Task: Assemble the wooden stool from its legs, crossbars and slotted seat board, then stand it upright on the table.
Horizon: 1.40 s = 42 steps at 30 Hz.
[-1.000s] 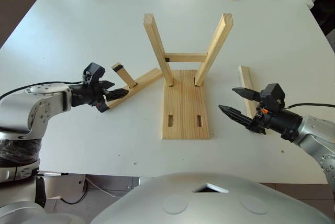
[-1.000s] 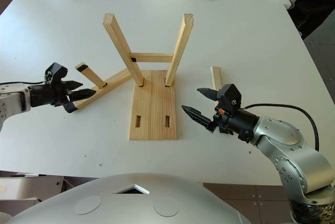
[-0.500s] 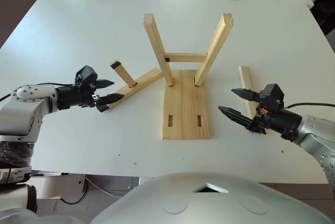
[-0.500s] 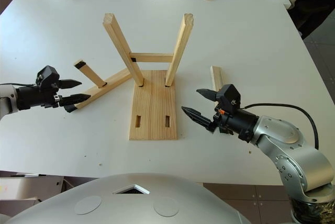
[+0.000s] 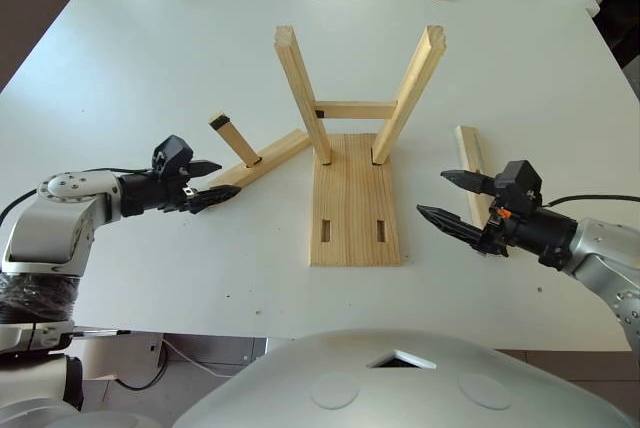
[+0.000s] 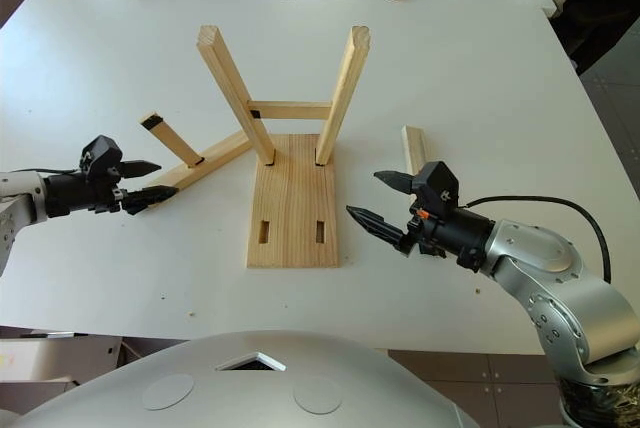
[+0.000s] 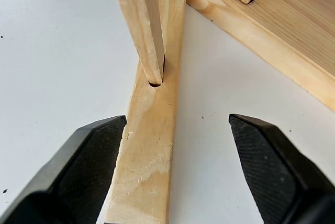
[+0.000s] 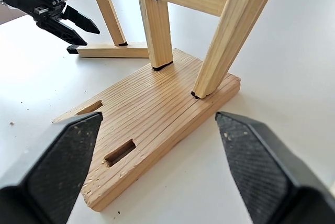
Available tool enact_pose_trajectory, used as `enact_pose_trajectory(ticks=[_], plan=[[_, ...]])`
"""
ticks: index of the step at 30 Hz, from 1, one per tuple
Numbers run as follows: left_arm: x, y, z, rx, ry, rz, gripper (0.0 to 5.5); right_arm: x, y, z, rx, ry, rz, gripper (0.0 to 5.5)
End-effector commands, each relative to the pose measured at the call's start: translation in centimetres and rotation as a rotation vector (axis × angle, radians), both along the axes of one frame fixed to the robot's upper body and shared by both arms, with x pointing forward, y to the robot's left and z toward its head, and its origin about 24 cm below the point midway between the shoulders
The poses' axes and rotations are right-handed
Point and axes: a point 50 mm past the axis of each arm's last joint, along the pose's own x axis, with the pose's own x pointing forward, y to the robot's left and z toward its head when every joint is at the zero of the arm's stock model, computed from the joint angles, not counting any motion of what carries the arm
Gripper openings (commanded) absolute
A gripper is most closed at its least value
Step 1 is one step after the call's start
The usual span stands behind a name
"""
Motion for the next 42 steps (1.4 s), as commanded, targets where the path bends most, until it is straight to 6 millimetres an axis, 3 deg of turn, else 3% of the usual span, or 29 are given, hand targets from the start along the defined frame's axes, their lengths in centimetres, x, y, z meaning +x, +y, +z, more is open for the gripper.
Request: enact_pose_trajectory(ticks=[1, 8, 16, 25, 34, 42], plan=[[0.0, -0.1, -0.4, 0.029, -0.013, -0.007, 3.66, 0.1, 0.0, 0.1, -0.018, 0.009, 0.017, 3.99], [0.7, 0.2, 0.0, 0.021, -0.048, 0.034, 3.66, 0.0, -0.2, 0.1, -0.028, 0.017, 0.030, 3.99], [0.6, -0.2, -1.3, 0.023, -0.029, 0.036, 3.66, 0.2, -0.2, 0.0, -0.032, 0.020, 0.046, 3.99], [0.6, 1.0, -2.2, 0.064, -0.020, 0.067, 3.66, 0.7, -0.4, 0.3, -0.044, 0.015, 0.075, 3.99], [-1.4, 1.1, -2.4, 0.061, 0.015, 0.052, 3.66, 1.2, -0.5, 0.5, -0.046, 0.016, 0.106, 3.99], [-1.4, 1.4, -2.4, 0.103, 0.009, 0.056, 3.66, 1.3, -0.5, 0.6, -0.048, 0.017, 0.110, 3.99]])
